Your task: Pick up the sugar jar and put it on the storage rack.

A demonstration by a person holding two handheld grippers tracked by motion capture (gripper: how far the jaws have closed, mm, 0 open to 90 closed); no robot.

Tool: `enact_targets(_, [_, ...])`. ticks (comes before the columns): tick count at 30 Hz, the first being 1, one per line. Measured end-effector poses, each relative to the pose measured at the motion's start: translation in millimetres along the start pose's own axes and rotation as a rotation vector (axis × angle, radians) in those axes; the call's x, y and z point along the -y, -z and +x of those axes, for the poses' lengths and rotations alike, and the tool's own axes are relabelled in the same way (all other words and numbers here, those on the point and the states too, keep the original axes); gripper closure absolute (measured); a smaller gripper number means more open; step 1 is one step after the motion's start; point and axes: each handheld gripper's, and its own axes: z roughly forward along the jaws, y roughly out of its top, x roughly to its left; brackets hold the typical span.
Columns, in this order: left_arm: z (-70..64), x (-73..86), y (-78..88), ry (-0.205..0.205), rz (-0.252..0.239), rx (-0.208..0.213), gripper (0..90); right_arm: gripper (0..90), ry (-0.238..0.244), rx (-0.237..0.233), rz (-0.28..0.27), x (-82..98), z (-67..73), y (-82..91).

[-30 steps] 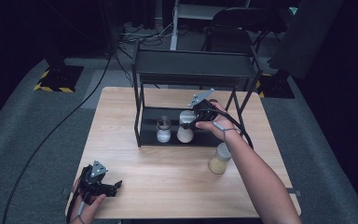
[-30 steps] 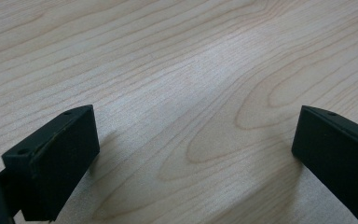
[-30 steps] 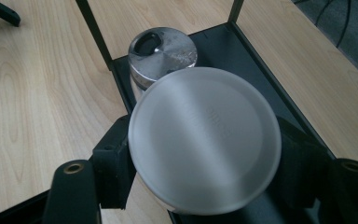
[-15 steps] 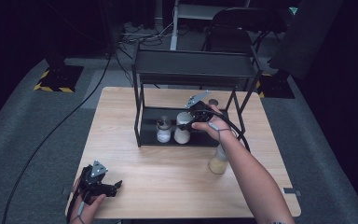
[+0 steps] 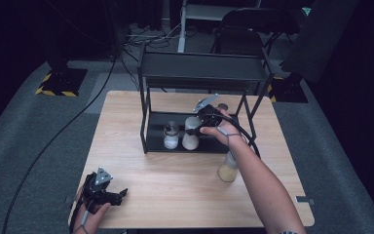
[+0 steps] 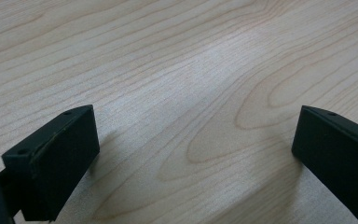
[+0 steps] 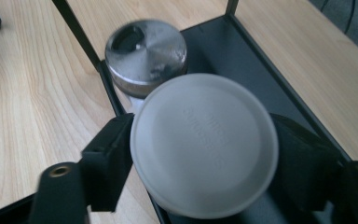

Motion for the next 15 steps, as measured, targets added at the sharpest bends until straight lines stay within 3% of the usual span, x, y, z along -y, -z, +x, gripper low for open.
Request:
enact_targets(7, [0.0,0.1,-0.2,-0.001,-0.002,-0.001,0.5,12.4,-0.013,0.027,-0.032,3.4,5.5,16.2])
enact_targets(15, [0.2,-0.3,-0.2,-0.002,0.001,-0.001,0.5,9.7,0.002,0.033,-0.064,9.6,13.9,45.5])
